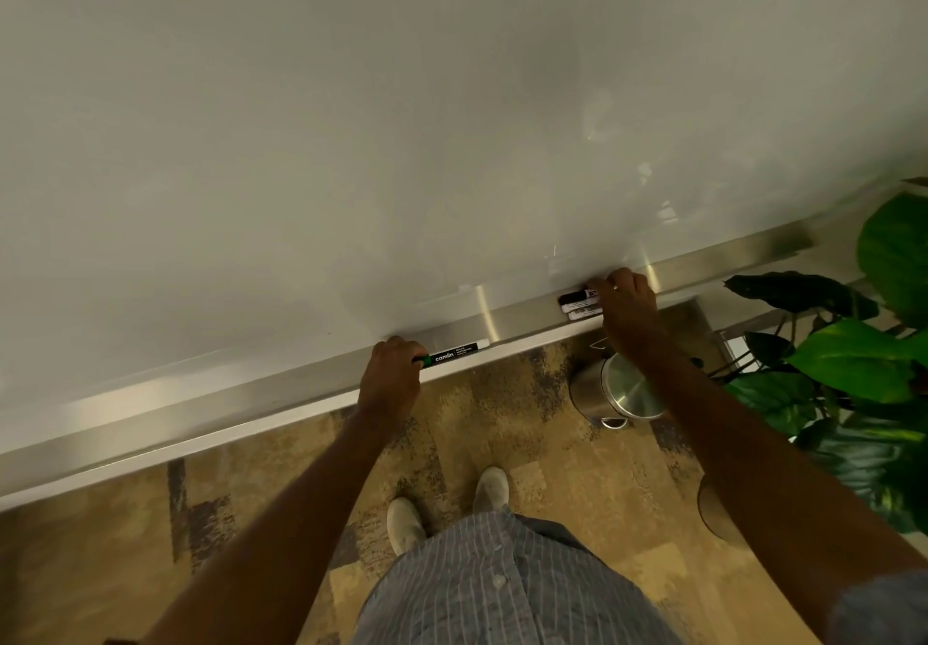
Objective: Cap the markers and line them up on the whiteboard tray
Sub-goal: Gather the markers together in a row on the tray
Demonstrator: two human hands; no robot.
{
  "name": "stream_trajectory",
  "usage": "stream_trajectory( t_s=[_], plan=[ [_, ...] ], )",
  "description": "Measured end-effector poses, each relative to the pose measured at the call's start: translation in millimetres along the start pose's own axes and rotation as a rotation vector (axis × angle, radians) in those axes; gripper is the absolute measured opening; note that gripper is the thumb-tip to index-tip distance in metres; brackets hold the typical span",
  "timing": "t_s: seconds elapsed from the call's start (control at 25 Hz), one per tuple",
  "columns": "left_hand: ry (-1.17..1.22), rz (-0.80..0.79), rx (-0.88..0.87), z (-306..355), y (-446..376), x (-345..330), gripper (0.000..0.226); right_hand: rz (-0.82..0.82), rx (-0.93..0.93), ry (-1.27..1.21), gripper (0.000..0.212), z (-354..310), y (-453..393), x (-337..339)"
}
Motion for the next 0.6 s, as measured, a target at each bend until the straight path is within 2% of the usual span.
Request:
stream_trajectory(
  t_s=[0.32,0.48,0.6],
  plan=[
    [0.003,0.008,0.011,-1.8,0.9,-1.3,0.029,0.064,-0.013,-0.073,0.037,-3.3,-1.8,1.4],
    [0.055,0.052,0.032,-0.4,4.1,-1.0,0.03,0.143,0.222,-0.123,0.029,-44.0,10.9,5.4],
    [0.102,0.114,0.07,0.5,8.6,1.2,0.03,0.099,0.316,-0.219,0.026,-107.4,20.8,-3.2]
  ],
)
Point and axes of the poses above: each hand's wrist, its own y-axis away from the middle knuckle, its own x-axis out of the back of the hand, z = x × y, the point moved 1 cm from there along -y, towards the middle knuckle, and after that the axes turned 8 degrees about z, right-handed, at the moved point
